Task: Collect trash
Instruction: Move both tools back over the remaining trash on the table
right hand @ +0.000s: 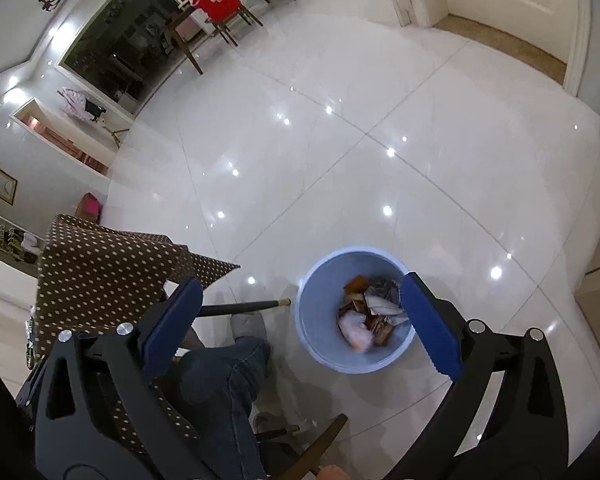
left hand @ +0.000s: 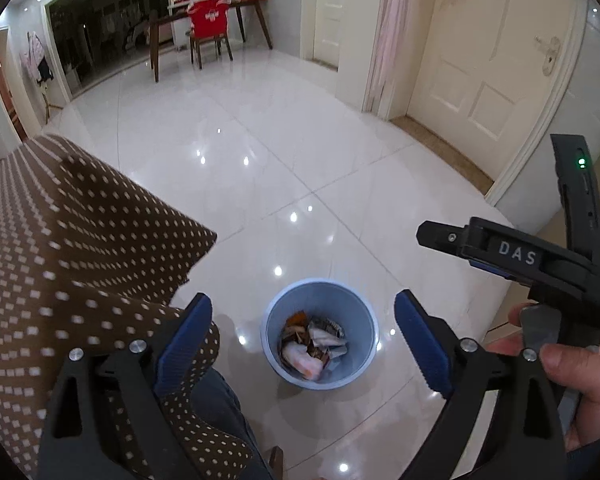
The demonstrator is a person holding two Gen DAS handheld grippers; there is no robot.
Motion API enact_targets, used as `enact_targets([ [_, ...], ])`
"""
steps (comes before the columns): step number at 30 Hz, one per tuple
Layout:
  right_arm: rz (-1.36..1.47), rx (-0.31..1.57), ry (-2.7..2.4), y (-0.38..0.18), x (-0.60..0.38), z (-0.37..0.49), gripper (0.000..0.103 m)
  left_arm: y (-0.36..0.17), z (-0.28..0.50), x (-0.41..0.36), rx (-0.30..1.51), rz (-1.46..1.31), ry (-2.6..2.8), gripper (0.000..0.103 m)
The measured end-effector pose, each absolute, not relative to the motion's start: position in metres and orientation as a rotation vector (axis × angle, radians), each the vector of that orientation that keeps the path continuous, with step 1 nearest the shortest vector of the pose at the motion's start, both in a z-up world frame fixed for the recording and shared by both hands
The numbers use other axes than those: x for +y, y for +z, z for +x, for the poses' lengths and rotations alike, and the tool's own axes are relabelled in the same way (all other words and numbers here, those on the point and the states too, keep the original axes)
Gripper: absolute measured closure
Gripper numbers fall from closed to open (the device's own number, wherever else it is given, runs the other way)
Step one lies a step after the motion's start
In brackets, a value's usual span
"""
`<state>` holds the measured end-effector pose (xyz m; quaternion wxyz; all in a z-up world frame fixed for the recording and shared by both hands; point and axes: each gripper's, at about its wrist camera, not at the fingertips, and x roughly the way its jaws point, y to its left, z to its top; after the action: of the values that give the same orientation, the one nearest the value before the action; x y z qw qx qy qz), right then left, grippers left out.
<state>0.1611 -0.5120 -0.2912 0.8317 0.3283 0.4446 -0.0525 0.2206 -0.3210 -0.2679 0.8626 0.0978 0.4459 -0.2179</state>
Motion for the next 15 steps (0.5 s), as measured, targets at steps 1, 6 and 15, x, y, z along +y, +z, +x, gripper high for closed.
enact_targets([
  [1,0.693,0.933,-0.108,-0.286,-0.512,0.159,0.006,-0.26,0.218,-0.318,0.917,0.198,-0.464,0.011],
  [6,0.647,0.88,-0.075,-0.248,-0.496,0.162,0.006,-0.225,0.204,-0.302,0.837,0.179,-0.475,0.011],
  [15,0.56,0.802,0.002,-0.184,-0.451,0.172,0.006,-0.17,0.191,-0.256,0.708,0.13,-0.442,0.01],
])
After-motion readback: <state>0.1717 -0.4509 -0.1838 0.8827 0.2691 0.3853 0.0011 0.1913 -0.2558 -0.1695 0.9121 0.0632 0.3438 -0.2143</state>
